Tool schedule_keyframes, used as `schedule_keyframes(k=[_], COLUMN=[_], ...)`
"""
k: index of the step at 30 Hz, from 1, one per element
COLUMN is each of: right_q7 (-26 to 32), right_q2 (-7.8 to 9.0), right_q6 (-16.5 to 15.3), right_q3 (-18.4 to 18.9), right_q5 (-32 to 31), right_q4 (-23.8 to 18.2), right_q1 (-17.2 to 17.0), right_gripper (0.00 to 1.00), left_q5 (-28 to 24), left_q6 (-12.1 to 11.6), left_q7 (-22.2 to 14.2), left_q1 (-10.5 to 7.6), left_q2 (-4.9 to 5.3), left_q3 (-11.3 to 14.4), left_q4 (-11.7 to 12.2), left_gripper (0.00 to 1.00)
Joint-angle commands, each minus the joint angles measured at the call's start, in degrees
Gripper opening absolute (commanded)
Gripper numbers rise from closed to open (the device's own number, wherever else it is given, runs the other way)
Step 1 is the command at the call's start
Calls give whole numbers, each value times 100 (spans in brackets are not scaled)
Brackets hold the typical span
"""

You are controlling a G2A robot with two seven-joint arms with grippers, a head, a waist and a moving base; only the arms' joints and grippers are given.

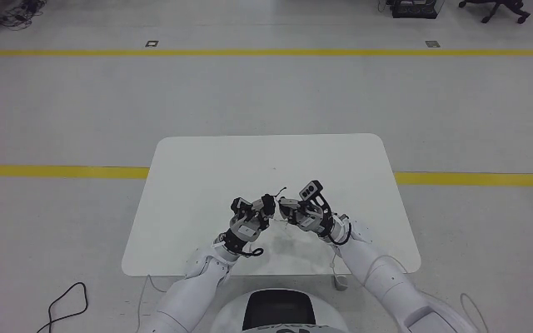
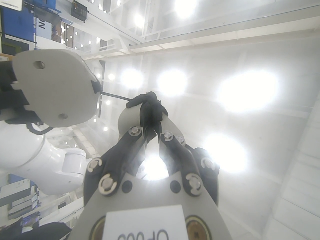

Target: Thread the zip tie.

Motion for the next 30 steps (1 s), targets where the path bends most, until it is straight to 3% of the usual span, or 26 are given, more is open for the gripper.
schedule_keyframes(k=[1,30], right_q7=[0,0], right_q2=[-6,-69], right_q6=[0,0], right_q3=[-8,-97], right_q5=[13,127], right_q4=[35,358], right_q1=[15,150], right_gripper=[0,0], left_q5=[0,0], left_q6=[0,0], left_q7=[0,0], left_q1=[0,0], left_q2=[0,0], left_q3=[0,0], left_q4=[0,0], left_gripper=[0,0])
